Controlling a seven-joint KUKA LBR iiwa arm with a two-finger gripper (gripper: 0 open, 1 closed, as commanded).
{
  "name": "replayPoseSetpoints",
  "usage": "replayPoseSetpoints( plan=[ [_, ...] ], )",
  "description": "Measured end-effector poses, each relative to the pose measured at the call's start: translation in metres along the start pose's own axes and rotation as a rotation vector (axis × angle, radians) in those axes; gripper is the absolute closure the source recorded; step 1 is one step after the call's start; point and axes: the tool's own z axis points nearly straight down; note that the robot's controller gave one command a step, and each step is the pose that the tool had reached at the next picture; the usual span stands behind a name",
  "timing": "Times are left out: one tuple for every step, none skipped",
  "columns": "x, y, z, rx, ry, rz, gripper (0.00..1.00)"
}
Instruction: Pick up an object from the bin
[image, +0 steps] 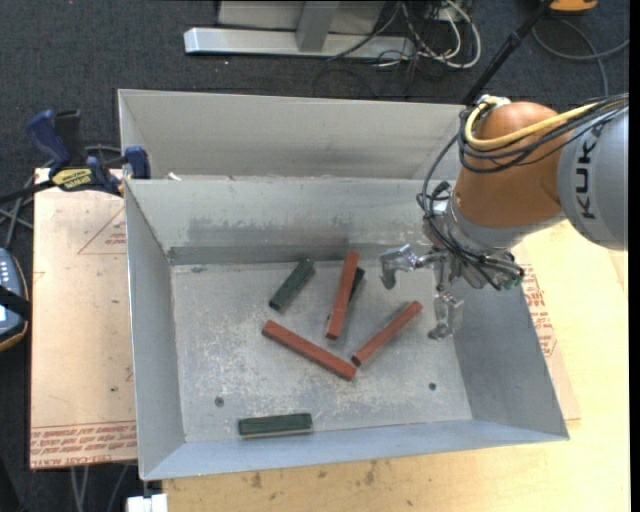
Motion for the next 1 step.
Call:
replayPoseSetpoints(
  plan=[
    [0.0034,0.0057,0.0768,0.002,-0.003,-0.101,0.00]
  ],
)
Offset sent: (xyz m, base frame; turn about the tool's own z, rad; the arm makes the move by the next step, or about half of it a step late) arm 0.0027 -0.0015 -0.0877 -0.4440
